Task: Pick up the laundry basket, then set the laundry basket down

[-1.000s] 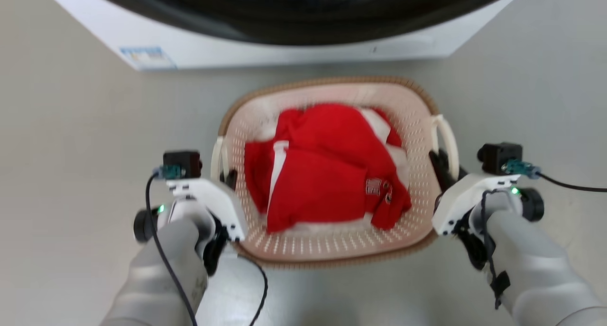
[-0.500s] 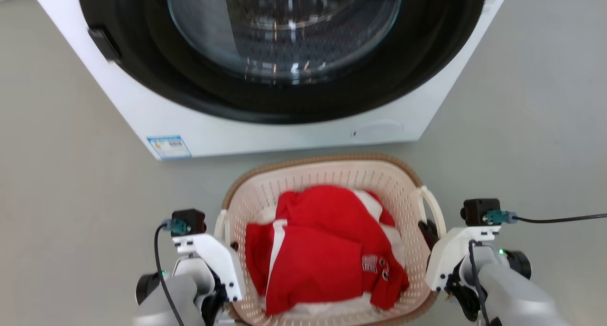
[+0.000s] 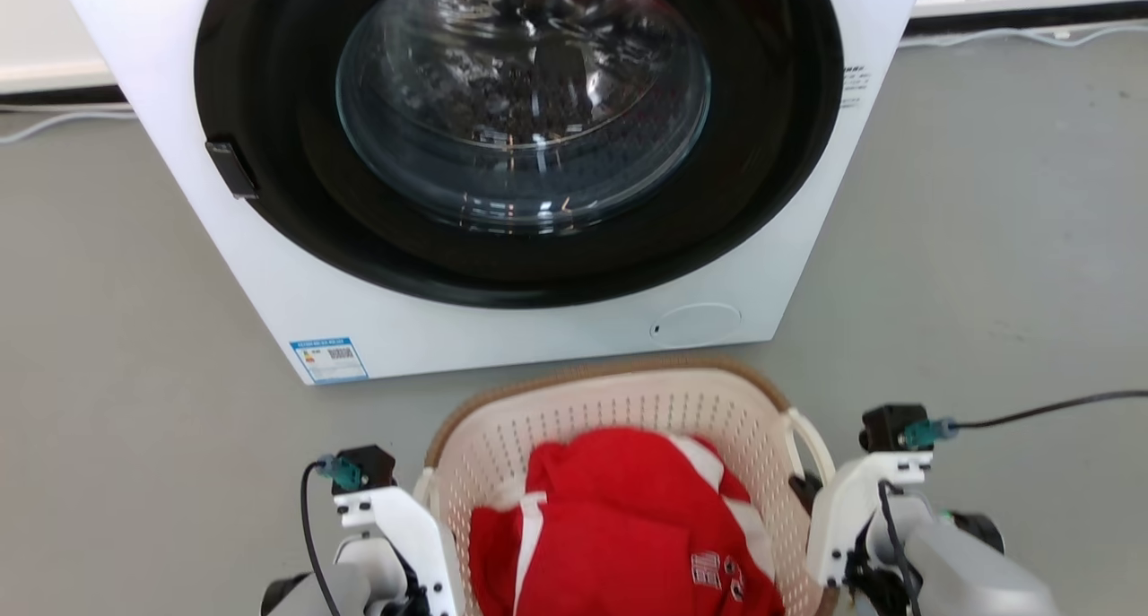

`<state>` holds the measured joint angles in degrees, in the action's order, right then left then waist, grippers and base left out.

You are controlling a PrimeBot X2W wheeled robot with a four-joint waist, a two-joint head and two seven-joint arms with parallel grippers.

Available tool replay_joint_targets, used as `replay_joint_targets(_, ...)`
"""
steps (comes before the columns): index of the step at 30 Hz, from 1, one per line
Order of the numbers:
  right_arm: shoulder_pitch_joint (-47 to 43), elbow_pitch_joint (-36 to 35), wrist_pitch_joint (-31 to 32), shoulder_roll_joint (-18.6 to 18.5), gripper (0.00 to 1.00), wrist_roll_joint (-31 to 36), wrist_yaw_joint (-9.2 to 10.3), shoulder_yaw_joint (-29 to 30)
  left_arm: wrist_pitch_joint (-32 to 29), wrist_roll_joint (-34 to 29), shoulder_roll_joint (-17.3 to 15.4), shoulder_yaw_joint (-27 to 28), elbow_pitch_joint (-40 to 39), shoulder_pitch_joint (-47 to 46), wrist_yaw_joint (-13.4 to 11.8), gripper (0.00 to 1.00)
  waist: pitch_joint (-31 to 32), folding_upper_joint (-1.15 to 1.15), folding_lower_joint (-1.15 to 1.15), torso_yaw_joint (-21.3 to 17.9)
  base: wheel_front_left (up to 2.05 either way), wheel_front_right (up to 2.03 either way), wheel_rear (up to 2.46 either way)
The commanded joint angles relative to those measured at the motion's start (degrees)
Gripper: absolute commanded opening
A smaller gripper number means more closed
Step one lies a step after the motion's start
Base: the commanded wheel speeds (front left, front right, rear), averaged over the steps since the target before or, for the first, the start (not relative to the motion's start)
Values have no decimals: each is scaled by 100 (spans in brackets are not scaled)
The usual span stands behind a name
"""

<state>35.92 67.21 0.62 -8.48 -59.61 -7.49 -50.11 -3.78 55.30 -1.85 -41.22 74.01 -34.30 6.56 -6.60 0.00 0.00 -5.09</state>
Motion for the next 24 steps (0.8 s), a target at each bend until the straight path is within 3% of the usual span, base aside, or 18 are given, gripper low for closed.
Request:
replay_joint_targets(1, -78, -12, 22, -54, 0, -103, 0, -78, -104, 64, -103, 51, -99, 55, 91, 0, 107, 0, 0, -17, 0, 0, 0)
replay_joint_targets(7, -181, 66, 185, -44, 0, -275, 0, -256, -406, 210, -134, -17, -114, 218, 91, 0, 309, 0, 0, -37, 0, 0, 0)
replay_joint_targets(24, -161, 70, 158, -43, 0, -547, 0, -558, -376, 347, -163, -172, -155, 247, 92, 0, 356, 0, 0, -32, 0, 0, 0)
